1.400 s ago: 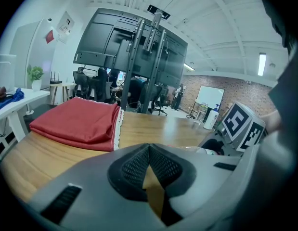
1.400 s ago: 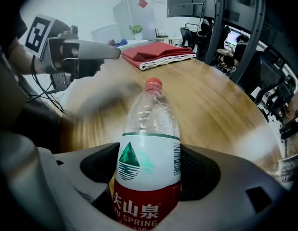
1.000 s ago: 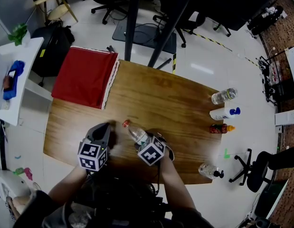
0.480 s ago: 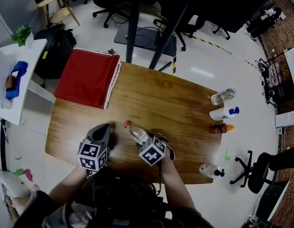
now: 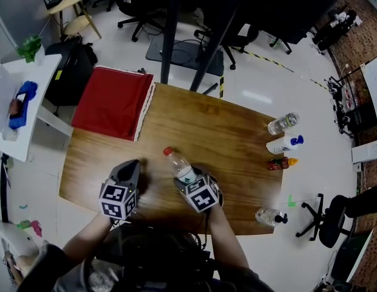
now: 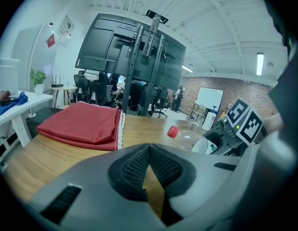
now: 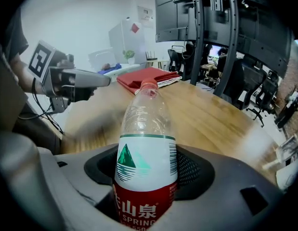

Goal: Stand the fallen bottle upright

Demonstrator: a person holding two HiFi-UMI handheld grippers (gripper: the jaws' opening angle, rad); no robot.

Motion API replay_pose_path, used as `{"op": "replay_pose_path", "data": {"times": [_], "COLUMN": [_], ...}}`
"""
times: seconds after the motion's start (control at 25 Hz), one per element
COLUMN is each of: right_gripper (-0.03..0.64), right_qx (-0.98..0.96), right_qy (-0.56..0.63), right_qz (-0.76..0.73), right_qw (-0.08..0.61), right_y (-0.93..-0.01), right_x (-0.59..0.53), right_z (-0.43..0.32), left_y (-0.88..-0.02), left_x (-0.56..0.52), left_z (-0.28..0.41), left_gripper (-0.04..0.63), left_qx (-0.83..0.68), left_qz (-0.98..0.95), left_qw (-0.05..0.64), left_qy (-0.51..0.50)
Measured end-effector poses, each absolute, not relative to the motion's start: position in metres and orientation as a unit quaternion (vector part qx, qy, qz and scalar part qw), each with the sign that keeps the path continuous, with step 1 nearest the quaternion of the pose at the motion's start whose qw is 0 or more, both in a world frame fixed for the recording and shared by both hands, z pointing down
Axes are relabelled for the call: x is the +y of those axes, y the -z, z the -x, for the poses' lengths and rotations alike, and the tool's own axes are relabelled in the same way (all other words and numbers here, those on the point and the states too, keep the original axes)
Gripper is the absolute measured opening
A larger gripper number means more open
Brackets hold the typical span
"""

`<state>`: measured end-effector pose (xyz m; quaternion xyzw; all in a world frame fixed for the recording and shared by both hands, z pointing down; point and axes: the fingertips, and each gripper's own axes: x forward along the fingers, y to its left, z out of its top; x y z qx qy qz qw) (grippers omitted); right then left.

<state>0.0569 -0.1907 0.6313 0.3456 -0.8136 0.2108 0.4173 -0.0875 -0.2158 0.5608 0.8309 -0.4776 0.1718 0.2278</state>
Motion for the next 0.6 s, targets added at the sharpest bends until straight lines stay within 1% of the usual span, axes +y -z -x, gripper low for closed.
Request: {"op": "replay_pose_path", "data": {"times": [0.08,0.32,0.6], "right_gripper": [0.33,0.33,0.331], "right_qx": [-0.821,-0.841,-0.854], "right_qy": [-0.219,-0.23,-0.174], "right_qz": [-0.355,-0.404,-0.444], "right_qw": [0.389,0.277,0.21], "right_y": [-0.621,-0.588,-0.558], "right_x": [-0.193,-0.2,-0.211], "right_z": [-0.056,-0.057,-0.056], "left_y": [-0.559,-0.551,-0.542], "left_x": [-0.215,-0.209,-0.209], "left_z": [0.088,0.091,0.095], "left_gripper": [0.032,0.032,0.032], "left_qx": [-0.478,-0.48,-0.488], "left_qz": [-0.831,-0.833,-0.831], "left_qw": [0.226,0.221,0.215], "left_qy": [-0.171,-0.165,-0.161]}}
